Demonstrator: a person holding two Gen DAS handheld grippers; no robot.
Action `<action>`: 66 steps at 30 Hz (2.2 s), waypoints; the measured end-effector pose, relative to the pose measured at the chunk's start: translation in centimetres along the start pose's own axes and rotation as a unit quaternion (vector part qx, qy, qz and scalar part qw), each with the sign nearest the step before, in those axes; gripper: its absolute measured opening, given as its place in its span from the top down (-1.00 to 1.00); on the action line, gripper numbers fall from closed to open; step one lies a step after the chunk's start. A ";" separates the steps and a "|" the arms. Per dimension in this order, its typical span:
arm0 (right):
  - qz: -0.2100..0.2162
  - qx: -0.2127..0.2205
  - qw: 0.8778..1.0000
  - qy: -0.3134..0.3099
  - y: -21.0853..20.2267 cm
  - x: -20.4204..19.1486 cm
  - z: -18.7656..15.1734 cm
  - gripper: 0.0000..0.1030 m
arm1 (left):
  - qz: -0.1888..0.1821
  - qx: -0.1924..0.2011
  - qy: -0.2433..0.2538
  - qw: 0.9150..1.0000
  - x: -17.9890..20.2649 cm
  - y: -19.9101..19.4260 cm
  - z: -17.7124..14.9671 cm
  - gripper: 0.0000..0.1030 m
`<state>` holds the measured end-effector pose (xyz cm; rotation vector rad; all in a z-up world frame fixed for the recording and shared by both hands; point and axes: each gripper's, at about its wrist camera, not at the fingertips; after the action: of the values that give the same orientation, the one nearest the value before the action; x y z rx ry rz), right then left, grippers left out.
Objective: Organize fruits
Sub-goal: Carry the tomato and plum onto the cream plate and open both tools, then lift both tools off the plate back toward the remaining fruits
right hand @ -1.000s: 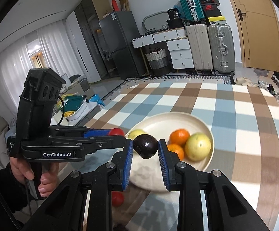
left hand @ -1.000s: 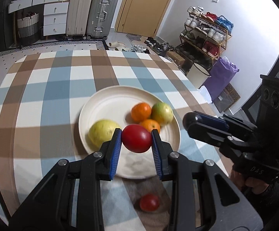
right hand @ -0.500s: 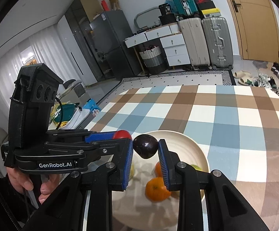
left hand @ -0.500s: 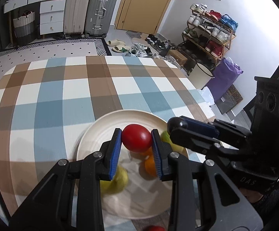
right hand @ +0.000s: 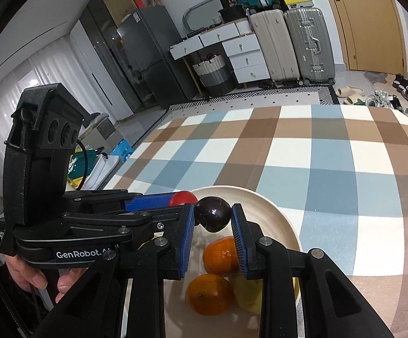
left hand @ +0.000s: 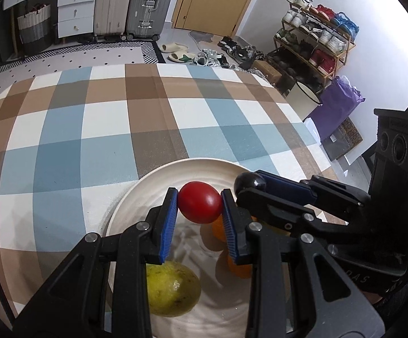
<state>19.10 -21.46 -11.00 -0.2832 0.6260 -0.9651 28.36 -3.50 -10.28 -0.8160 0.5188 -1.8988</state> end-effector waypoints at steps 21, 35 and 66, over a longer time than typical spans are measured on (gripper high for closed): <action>-0.029 0.060 0.998 0.013 -5.4 -0.6 0.6 -0.30 | 0.030 0.039 -0.013 0.999 0.6 -6.3 -0.5 0.10; -0.037 0.106 0.994 -0.007 -14.1 -4.4 -1.5 -0.60 | 0.078 0.094 0.008 0.993 5.4 -15.8 -4.3 -0.55; -0.042 0.142 0.988 -0.035 -24.8 -10.4 -9.4 -0.96 | 0.112 0.110 0.036 0.987 10.7 -24.4 -15.8 -0.98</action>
<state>-7.74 -26.05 -2.46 -0.0907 0.4074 -1.1060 -1.37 -2.22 -1.70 -0.5231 0.4180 -1.7443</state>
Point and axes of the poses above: each gripper's, at about its wrist camera, not at the fingertips, and y roughly the way its jaws point, x to its right, z to its top, and after that the axes turned 11 degrees about x, right-handed
